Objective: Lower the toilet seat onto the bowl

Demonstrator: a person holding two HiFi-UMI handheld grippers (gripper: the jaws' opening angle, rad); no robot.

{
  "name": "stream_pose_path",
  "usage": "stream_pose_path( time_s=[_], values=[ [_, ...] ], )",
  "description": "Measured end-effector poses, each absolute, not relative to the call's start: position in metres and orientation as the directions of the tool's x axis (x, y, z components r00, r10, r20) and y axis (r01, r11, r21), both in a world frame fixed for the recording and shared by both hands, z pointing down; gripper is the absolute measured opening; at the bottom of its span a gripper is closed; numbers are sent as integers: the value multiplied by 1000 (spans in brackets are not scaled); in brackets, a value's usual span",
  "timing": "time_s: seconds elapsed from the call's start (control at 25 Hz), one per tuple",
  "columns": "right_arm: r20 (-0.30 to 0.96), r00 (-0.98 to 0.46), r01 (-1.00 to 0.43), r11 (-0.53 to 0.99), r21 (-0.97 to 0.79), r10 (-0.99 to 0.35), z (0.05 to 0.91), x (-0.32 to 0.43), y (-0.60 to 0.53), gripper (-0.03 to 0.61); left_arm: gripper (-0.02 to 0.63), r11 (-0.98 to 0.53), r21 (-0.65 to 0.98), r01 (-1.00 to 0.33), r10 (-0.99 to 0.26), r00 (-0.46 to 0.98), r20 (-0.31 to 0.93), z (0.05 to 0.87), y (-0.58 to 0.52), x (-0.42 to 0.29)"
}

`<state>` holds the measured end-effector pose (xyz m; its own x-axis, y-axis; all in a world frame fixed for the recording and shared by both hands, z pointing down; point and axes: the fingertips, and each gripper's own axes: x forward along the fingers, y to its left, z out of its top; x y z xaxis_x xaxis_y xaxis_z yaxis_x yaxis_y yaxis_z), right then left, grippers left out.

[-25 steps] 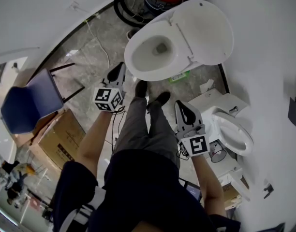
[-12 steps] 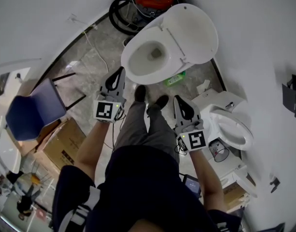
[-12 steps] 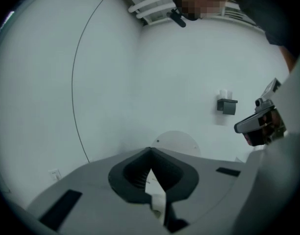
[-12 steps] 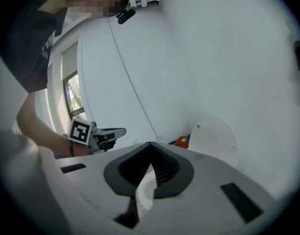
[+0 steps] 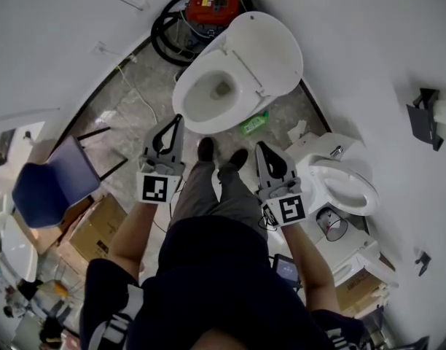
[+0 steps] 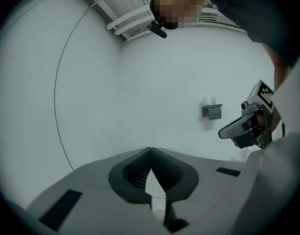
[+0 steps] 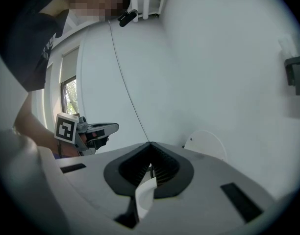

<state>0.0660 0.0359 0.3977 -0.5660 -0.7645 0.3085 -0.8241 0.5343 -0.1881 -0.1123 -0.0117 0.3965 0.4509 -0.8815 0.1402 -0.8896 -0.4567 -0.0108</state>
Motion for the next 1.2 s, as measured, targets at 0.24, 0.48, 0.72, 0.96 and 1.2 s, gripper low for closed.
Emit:
stream_pose_path(
  time_s=[0.24,0.48,0.72,0.96,1.2],
  values=[
    [261,-535,-845,516,-144,-803,369,82,38,18,25,-505,-31,-862,-861,502,81,362,-3,-94],
    [235,-499,-866,482,-131,-834,346,98,40,18,25,-549,-64,-833,-836,547,45,332,7,-79],
    [216,-472,-881,455,-125,-854,327,108,44,18,25,-572,-62,-818,-820,572,18,312,19,-70],
    [197,-453,-891,434,-131,-870,317,121,45,18,25,-580,-78,-811,-814,581,14,303,24,-62],
    [199,-439,-898,427,-101,-876,313,124,46,18,25,-563,-78,-823,-826,564,8,299,22,-64]
  ],
)
